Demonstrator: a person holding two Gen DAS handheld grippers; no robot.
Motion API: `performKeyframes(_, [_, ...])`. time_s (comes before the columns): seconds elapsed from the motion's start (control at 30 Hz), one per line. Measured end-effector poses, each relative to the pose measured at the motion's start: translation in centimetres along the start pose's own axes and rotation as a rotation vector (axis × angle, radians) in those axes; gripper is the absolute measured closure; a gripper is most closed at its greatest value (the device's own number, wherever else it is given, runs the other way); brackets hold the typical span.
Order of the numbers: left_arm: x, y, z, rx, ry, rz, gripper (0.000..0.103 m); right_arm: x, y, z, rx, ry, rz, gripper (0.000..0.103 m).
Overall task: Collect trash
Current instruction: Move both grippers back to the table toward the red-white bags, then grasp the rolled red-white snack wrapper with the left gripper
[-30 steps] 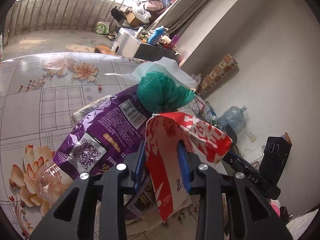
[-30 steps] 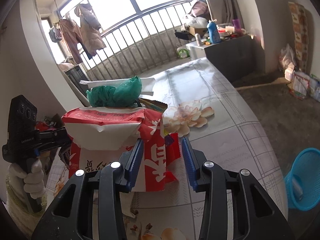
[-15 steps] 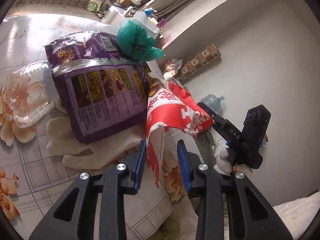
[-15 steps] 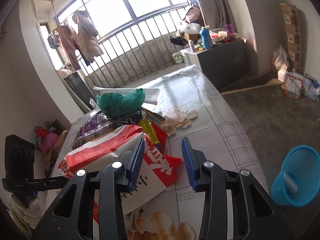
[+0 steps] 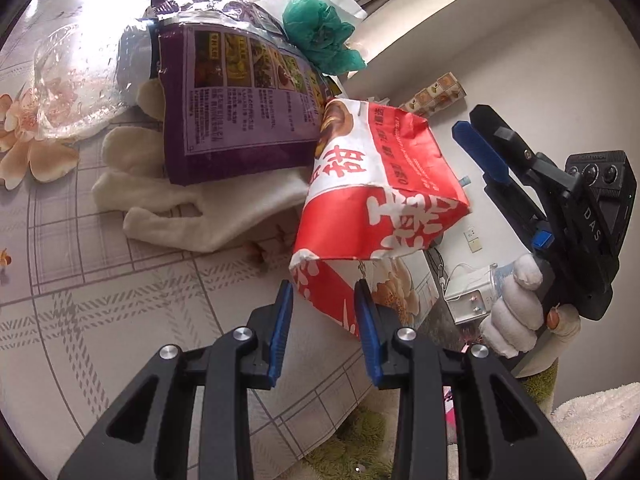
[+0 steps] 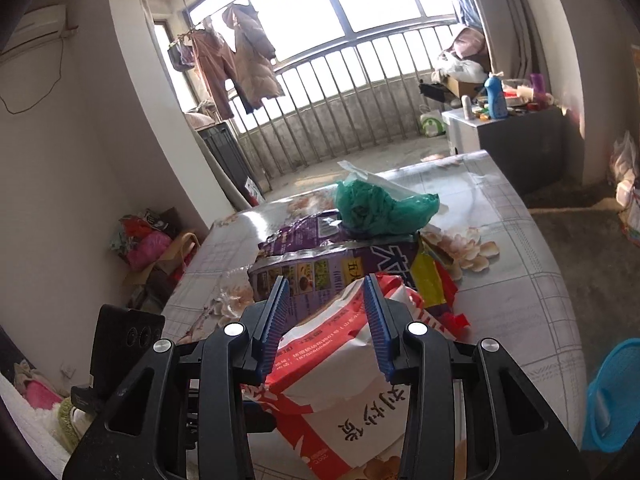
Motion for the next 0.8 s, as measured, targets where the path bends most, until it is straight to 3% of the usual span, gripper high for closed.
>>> performKeyframes(0.07, [-0.1,0.0,-0.3,-0.001,-0.004,0.004,0.072,0.7,-1.6,-1.1,0.077,0.048,-0.003,0.065])
performKeyframes(0.17, [-0.2,0.5,-0.1,-0.006,-0.007,0.001,0.072,0.0,-3.2,-3.8,0.202,0.083,-0.078,0.068])
performKeyframes(0.27, [0.4,1.3,-0.3,-0.015,-0.023,0.004,0.072,-1.4,-3.1,-6.0,0.254,0.045,-0.091,0.068])
performKeyframes(0.4, [0.4,2.9,-0.1,-0.033,-0.032,-0.033,0.071,-2.2,-2.5,-7.5,0.254,-0.012,-0.070,0.068])
performKeyframes(0.5, [0.2,3.9,0.5,-0.066,-0.012,-0.082,0.063,-2.4,-2.7,-7.8,0.252,-0.042,-0.055,0.068])
performKeyframes(0.7, [0.5,3.0,2.0,-0.081,-0.003,-0.010,0.056,-2.3,-2.3,-8.3,0.259,-0.058,-0.042,0.068])
performKeyframes(0.8, [1.3,1.3,2.7,-0.043,0.025,-0.025,0.056,-2.5,-2.0,-8.5,0.257,-0.079,-0.024,0.069])
Point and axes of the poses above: each gripper's, at about its wrist camera, not at the fingertips, and y roughly against the way its jaws point, x to its left, z to its top, the point moved 7 cm from there along -y, roughly the way its jaws point, and after that the axes turned 4 degrees about z, right-handed, at the moved point
